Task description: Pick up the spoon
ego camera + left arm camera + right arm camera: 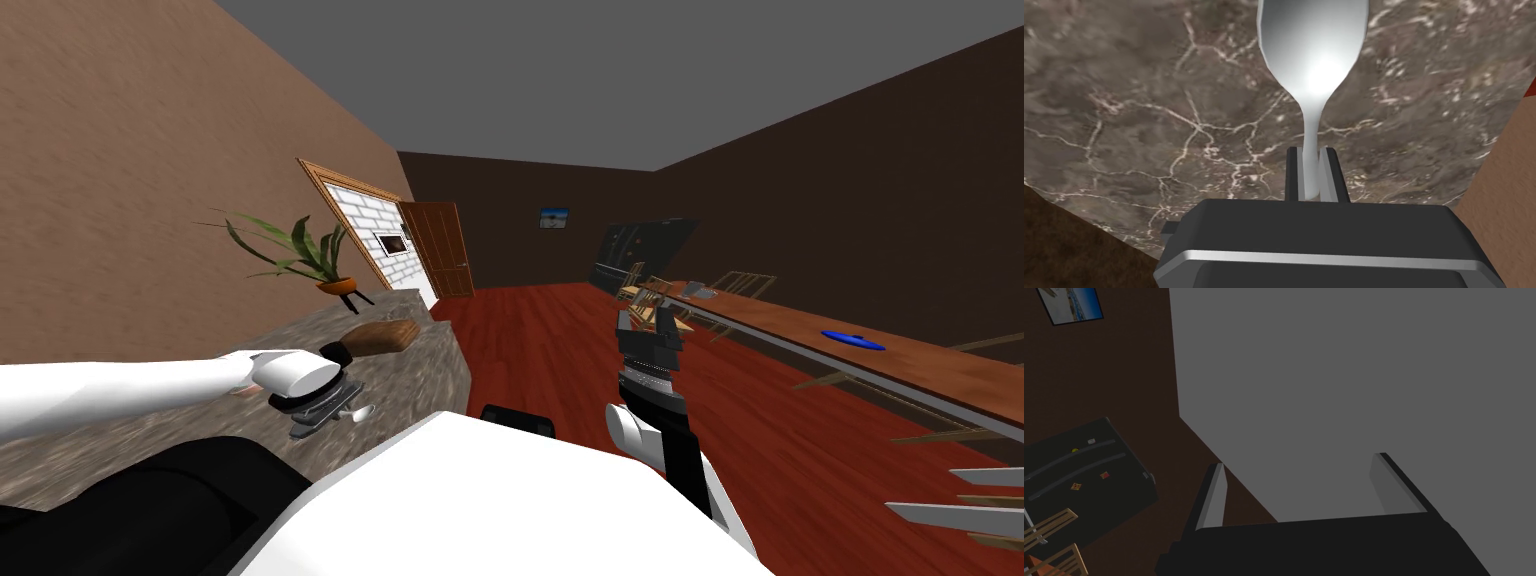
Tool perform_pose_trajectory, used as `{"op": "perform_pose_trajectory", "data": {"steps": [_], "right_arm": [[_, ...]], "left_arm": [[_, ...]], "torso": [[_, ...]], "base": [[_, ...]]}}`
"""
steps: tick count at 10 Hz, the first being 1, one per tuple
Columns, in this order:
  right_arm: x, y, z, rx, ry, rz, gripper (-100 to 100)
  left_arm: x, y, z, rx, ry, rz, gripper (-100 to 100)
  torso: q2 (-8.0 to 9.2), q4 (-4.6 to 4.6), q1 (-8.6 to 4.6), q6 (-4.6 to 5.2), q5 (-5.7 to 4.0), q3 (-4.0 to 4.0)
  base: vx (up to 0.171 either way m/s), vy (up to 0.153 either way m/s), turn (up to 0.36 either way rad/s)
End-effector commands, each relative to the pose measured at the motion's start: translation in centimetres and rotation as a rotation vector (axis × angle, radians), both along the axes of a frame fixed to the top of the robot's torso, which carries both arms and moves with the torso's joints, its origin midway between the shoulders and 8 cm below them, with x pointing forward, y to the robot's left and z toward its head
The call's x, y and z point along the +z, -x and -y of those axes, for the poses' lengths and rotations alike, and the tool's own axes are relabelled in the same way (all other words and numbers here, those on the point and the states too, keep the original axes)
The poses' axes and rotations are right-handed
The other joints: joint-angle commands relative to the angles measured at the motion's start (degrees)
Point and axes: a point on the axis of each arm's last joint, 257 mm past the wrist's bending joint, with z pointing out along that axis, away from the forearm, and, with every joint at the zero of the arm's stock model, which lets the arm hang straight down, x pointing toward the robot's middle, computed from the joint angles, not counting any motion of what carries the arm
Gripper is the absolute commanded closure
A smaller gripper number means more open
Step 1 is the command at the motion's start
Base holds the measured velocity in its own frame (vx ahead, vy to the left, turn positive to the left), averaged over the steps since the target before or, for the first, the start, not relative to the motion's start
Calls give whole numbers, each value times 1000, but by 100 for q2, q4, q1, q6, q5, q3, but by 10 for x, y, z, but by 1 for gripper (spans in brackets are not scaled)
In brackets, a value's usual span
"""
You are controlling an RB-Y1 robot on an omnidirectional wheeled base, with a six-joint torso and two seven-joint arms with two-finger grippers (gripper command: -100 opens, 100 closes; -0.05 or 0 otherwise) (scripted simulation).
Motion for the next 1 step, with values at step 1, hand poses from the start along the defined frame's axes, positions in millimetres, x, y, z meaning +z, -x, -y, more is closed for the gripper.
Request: {"op": "perform_pose_trajectory", "data": {"steps": [1], "right_arm": [[0, 0, 0, 0, 0, 0, 0]], "left_arm": [[0, 0, 0, 0, 0, 0, 0]], "torso": [[0, 0, 0, 0, 0, 0]], "base": [[0, 0, 0]]}}
